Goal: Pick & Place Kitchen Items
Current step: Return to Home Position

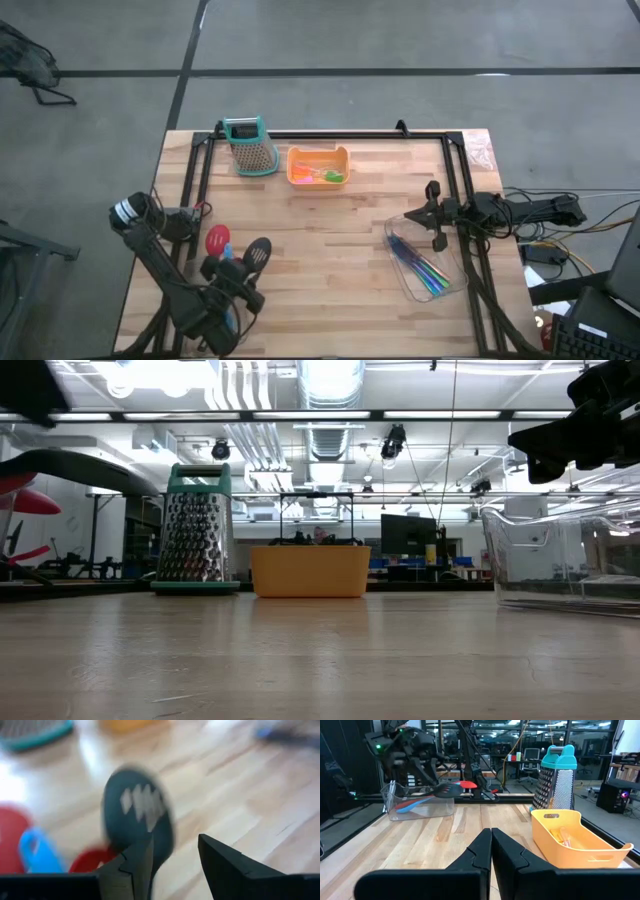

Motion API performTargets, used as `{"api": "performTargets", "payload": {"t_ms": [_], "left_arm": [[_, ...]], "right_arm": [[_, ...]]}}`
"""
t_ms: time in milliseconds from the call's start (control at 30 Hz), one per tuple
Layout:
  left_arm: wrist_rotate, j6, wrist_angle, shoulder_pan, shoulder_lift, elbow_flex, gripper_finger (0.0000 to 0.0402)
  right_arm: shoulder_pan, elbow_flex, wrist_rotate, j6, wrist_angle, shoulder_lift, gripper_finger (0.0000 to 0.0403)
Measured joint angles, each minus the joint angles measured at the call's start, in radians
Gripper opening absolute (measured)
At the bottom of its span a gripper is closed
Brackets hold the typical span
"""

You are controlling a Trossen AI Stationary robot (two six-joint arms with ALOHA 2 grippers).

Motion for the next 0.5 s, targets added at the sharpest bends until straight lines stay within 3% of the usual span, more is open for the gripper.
{"api": "performTargets", "payload": {"t_ms": [167, 300, 500], "left_arm": [[-0.204, 0.095, 0.000, 0.035, -0.005, 0.018, 0.0159], [-0.214, 0.199, 0.076, 0.122, -0.015, -0.014, 0.0125], [-0.237, 0.593, 0.302, 0.265, -0.040, -0.039, 0.0024]], "right_arm": [[0.000, 0.000, 0.000, 0.000, 0.000, 0.000, 0.0008], [0.000, 0.000, 0.000, -0.001, 0.000, 0.000, 0.0008], [0.000, 0.000, 0.000, 0.000, 0.000, 0.000, 0.0008]]}}
